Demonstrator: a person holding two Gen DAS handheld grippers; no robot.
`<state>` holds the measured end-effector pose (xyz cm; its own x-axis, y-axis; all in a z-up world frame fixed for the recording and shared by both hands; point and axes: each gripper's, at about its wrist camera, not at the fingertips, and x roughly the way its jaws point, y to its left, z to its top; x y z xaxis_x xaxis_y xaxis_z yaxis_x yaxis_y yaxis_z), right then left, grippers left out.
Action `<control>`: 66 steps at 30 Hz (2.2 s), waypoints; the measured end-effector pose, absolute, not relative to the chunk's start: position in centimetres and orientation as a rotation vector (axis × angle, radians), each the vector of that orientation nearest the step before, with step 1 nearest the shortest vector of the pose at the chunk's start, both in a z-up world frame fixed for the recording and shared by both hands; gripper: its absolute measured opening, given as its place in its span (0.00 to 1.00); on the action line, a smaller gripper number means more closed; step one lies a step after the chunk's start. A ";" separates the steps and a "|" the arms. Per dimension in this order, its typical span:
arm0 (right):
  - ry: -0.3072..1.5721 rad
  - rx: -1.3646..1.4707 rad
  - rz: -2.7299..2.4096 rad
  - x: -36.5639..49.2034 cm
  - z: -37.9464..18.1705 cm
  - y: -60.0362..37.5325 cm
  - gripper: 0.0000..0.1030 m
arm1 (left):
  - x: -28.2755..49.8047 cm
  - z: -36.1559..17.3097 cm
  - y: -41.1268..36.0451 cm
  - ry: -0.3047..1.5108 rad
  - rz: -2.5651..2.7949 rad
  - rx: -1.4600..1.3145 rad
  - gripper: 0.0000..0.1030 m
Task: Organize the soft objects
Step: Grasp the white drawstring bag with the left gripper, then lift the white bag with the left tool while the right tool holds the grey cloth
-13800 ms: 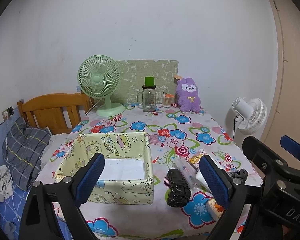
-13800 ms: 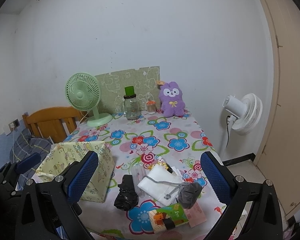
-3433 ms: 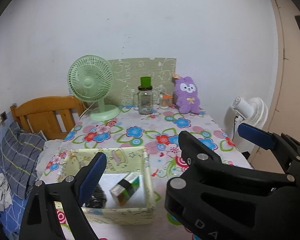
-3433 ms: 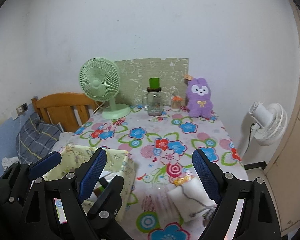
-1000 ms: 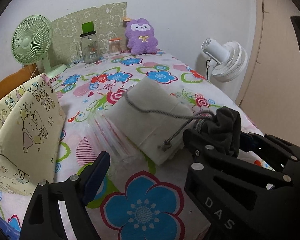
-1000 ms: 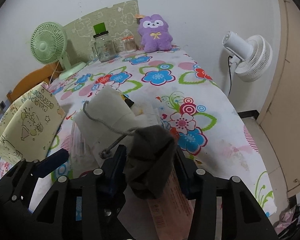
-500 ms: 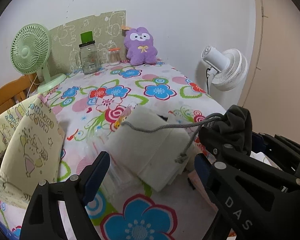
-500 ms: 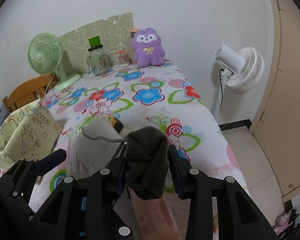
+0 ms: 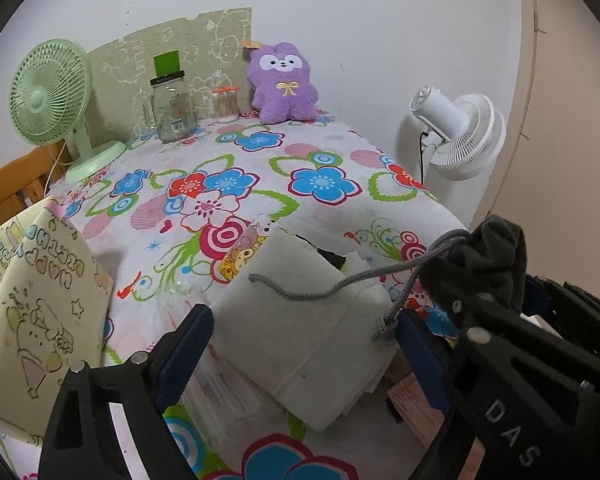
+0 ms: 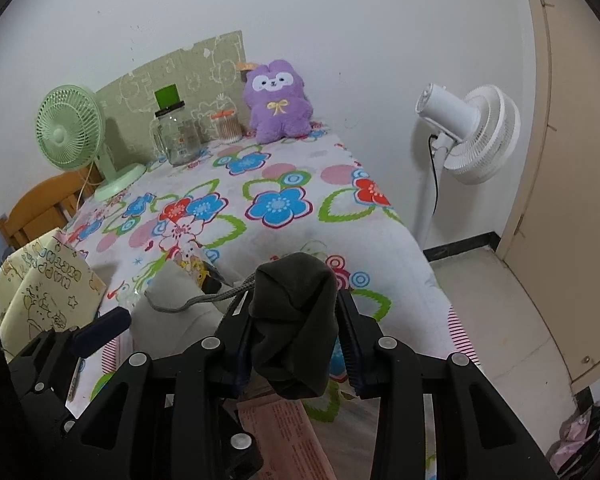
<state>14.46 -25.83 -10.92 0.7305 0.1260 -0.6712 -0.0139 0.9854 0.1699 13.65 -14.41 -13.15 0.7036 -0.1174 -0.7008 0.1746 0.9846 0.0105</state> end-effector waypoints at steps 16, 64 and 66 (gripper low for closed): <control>0.839 0.183 0.097 15.5 -13.3 -25.5 0.39 | 13.9 -14.7 -14.8 0.829 -0.184 0.119 0.43; 0.618 0.130 0.149 11.1 -0.9 -22.2 0.39 | 9.0 -2.7 -11.1 0.611 -0.176 0.060 0.28; 0.610 0.129 0.153 10.8 -0.6 -21.7 0.39 | 8.8 -2.5 -10.8 0.606 -0.176 0.060 0.29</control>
